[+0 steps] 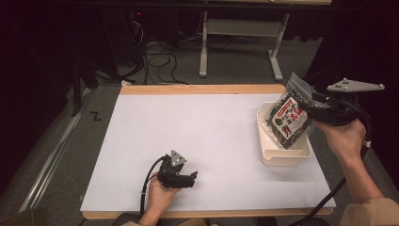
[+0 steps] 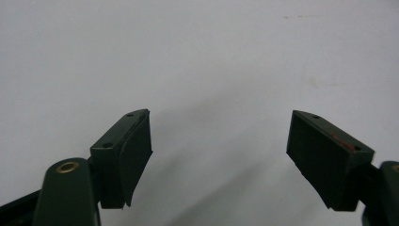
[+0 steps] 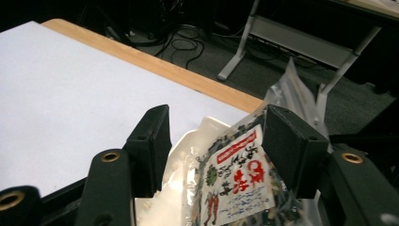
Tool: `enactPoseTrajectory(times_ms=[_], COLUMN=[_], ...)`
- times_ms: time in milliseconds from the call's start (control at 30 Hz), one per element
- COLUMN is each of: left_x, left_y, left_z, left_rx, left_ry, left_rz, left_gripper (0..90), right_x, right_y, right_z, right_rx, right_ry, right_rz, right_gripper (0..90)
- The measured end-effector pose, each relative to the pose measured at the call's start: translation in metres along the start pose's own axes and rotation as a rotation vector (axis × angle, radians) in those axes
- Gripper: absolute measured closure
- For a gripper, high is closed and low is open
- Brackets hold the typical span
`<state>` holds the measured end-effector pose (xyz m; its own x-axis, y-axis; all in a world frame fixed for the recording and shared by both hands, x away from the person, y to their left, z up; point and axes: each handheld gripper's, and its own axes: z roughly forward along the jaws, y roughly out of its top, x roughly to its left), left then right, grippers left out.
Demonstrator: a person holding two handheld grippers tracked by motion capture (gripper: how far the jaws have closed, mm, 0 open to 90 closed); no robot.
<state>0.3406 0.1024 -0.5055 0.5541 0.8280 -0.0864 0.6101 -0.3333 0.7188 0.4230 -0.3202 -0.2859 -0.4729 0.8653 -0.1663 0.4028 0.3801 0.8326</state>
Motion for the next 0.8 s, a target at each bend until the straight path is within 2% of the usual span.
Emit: enactPoseTrajectory(times_ms=[133,333,433,633,800], left_x=[0.0,-0.002,-0.003,-0.002,-0.003], left_y=[0.003,0.007,0.008,0.008,0.008], left_z=[0.002,0.006,0.006,0.007,0.005], left_rx=[-0.006,-0.012,-0.016,-0.021,-0.03], left_ry=[-0.007,-0.016,-0.016,-0.013,-0.007], left_rz=[0.004,0.015,0.017,0.014,0.021], left_gripper=[23.5,23.6,23.7,23.7,23.7], right_x=[0.007,0.015,0.019,0.024,0.03], right_y=[-0.003,-0.01,-0.015,-0.025,-0.03], right_z=[-0.001,-0.003,-0.005,-0.009,-0.006], right_rx=[-0.008,-0.016,-0.023,-0.096,-0.091], right_ry=[0.033,0.072,0.085,0.091,0.11], right_rz=[0.028,0.029,0.039,0.057,0.064], right_gripper=[42.6,41.6,41.4,41.6,41.2])
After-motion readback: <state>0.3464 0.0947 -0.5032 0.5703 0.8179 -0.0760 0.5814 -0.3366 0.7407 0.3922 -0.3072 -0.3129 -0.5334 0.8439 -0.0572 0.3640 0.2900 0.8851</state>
